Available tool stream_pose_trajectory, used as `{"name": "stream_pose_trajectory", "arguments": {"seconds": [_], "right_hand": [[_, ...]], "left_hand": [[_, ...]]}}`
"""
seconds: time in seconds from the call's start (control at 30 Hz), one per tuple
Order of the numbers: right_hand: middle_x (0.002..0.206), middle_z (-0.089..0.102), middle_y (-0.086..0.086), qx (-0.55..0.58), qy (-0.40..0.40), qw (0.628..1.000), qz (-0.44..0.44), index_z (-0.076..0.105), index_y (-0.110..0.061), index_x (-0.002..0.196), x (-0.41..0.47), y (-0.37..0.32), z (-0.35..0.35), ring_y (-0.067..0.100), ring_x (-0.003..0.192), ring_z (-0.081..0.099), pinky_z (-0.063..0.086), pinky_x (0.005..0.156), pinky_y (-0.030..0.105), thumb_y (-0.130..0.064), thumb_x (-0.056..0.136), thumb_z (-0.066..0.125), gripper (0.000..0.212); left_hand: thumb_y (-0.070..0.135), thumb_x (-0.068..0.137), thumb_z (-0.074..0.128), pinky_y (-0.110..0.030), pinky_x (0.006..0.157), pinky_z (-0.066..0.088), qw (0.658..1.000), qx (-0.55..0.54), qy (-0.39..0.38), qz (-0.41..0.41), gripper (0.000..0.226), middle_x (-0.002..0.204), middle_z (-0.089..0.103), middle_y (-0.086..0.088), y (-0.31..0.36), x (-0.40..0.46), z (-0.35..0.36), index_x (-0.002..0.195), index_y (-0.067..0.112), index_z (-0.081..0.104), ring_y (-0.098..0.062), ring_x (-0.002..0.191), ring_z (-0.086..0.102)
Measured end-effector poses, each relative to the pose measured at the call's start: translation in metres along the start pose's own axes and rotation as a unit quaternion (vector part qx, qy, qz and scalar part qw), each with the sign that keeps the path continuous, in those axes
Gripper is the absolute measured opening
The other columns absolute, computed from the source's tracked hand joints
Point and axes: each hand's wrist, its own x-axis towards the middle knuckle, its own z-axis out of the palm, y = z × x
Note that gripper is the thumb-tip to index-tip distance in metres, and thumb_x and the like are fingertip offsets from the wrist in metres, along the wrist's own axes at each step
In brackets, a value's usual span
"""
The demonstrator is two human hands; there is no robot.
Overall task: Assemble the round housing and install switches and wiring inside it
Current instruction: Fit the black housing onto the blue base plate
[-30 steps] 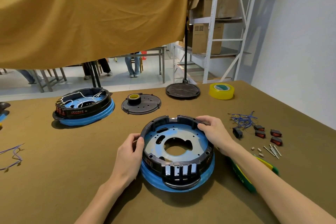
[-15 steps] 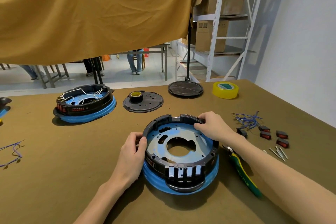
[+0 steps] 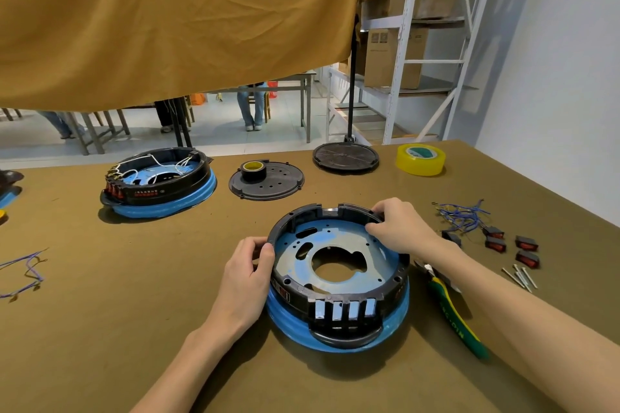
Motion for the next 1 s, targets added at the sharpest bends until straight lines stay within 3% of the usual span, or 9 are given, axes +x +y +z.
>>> {"name": "stream_pose_trajectory", "arguments": {"seconds": [0.1, 0.23, 0.4, 0.6, 0.73, 0.87, 1.0], "right_hand": [[0.085, 0.071, 0.0, 0.005, -0.032, 0.999, 0.0, 0.074, -0.016, 0.099, 0.005, 0.003, -0.008, 0.01, 0.076, 0.065, 0.051, 0.058, 0.026, -0.022, 0.094, 0.069, 0.009], [0.093, 0.075, 0.009, -0.005, -0.058, 0.998, -0.018, 0.076, -0.01, 0.104, 0.008, -0.001, -0.012, 0.022, 0.085, 0.069, 0.058, 0.074, 0.041, -0.027, 0.099, 0.064, 0.022], [0.082, 0.071, 0.01, 0.013, -0.078, 0.997, -0.023, 0.075, -0.008, 0.096, 0.004, 0.001, -0.017, 0.019, 0.071, 0.06, 0.043, 0.06, 0.031, -0.029, 0.102, 0.059, 0.027], [0.094, 0.075, 0.014, 0.023, -0.085, 0.995, -0.034, 0.075, -0.01, 0.106, -0.001, -0.001, -0.017, 0.025, 0.084, 0.067, 0.048, 0.067, 0.032, -0.026, 0.104, 0.057, 0.025], [0.094, 0.075, 0.009, 0.008, -0.071, 0.997, -0.035, 0.074, -0.013, 0.11, -0.001, -0.002, -0.013, 0.024, 0.088, 0.07, 0.057, 0.075, 0.04, -0.027, 0.104, 0.056, 0.024], [0.093, 0.073, 0.003, -0.002, -0.056, 0.998, -0.039, 0.073, -0.016, 0.111, -0.001, 0.0, -0.009, 0.018, 0.085, 0.068, 0.055, 0.07, 0.033, -0.028, 0.105, 0.055, 0.023], [0.101, 0.074, 0.004, -0.012, -0.085, 0.995, -0.05, 0.072, -0.018, 0.117, 0.001, -0.006, -0.014, 0.02, 0.092, 0.069, 0.058, 0.082, 0.041, -0.029, 0.106, 0.054, 0.024]], "left_hand": [[0.055, 0.1, 0.035, -0.01, 0.079, 0.043, 1.0, 0.012, -0.004, 0.003, 0.042, 0.109, 0.063, 0.01, 0.003, -0.001, 0.0, 0.117, 0.025, 0.061, 0.007, 0.101, 0.057], [0.064, 0.093, 0.03, -0.011, 0.079, 0.043, 1.0, 0.01, -0.003, 0.004, 0.057, 0.11, 0.062, 0.009, 0.005, -0.002, 0.0, 0.12, 0.024, 0.06, 0.003, 0.103, 0.057], [0.045, 0.107, 0.036, -0.014, 0.08, 0.042, 0.999, 0.033, 0.002, 0.005, 0.036, 0.111, 0.062, 0.009, 0.002, -0.001, 0.0, 0.12, 0.022, 0.061, 0.002, 0.104, 0.057], [0.04, 0.108, 0.037, -0.021, 0.083, 0.047, 1.0, 0.028, -0.005, 0.002, 0.032, 0.112, 0.064, 0.006, 0.002, -0.003, -0.002, 0.121, 0.022, 0.06, -0.003, 0.105, 0.06], [0.038, 0.109, 0.038, -0.027, 0.086, 0.05, 1.0, 0.023, -0.008, 0.003, 0.031, 0.112, 0.065, 0.004, 0.003, -0.004, -0.003, 0.123, 0.02, 0.06, -0.007, 0.105, 0.061], [0.036, 0.108, 0.039, -0.027, 0.087, 0.051, 1.0, 0.021, -0.001, 0.001, 0.029, 0.112, 0.066, 0.004, 0.004, -0.005, -0.004, 0.122, 0.021, 0.06, -0.007, 0.106, 0.061], [0.033, 0.106, 0.046, -0.035, 0.097, 0.054, 1.0, 0.021, 0.01, 0.007, 0.021, 0.118, 0.061, 0.007, 0.007, -0.01, -0.004, 0.123, 0.025, 0.054, -0.002, 0.109, 0.058]]}}
